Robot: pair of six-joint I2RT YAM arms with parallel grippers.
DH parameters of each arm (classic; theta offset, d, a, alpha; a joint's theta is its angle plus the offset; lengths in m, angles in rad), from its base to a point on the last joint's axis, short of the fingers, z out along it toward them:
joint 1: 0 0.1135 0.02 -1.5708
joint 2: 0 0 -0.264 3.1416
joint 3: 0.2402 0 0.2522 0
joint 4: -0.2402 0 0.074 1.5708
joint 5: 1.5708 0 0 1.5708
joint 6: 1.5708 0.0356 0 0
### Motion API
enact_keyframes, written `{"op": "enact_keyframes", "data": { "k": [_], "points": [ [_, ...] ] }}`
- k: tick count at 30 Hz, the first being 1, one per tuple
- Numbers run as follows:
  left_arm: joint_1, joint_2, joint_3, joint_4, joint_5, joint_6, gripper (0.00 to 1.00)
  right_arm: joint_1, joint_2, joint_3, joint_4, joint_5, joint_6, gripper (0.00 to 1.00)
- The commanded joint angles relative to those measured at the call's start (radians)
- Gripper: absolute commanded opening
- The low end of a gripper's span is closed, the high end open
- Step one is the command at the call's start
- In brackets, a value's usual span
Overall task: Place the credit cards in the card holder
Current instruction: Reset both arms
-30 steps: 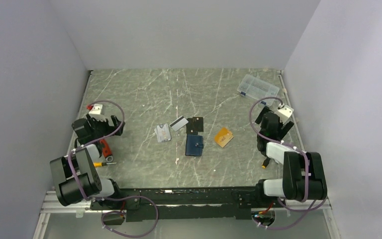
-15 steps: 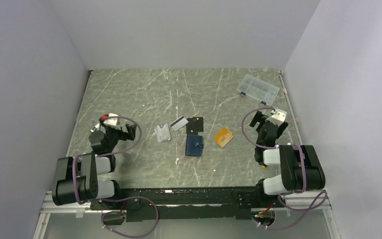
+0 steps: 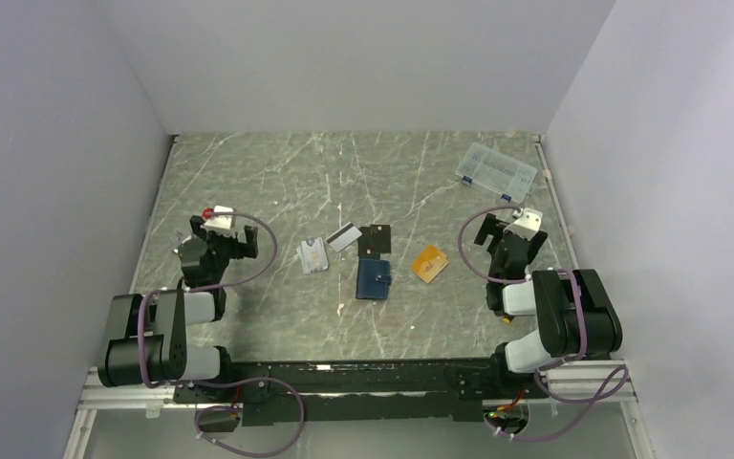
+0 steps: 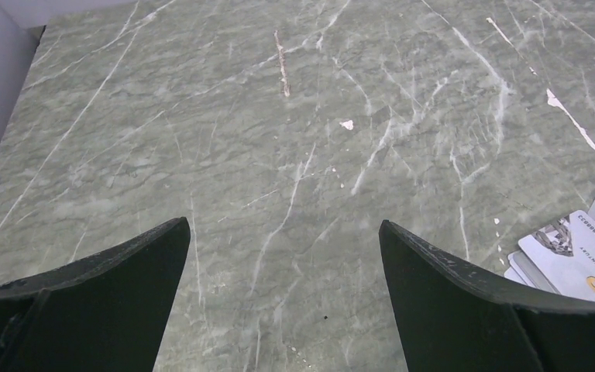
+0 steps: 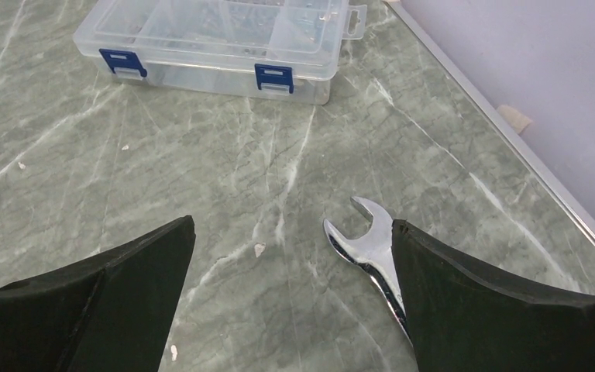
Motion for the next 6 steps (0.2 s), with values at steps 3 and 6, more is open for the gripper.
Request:
{"op": "enact_keyframes", "data": {
  "k": [3, 6],
  "points": [
    [-0.003, -0.007, 0.02, 0.025, -0.02, 0.018, 0.99, 0.002, -0.009, 0.013, 0.049, -0.002, -0.01, 1.0],
    [-0.005, -0.008, 0.015, 0.028, -0.023, 0.016, 0.99, 0.002, -0.01, 0.014, 0.049, -0.003, -0.009, 1.0]
  ]
}}
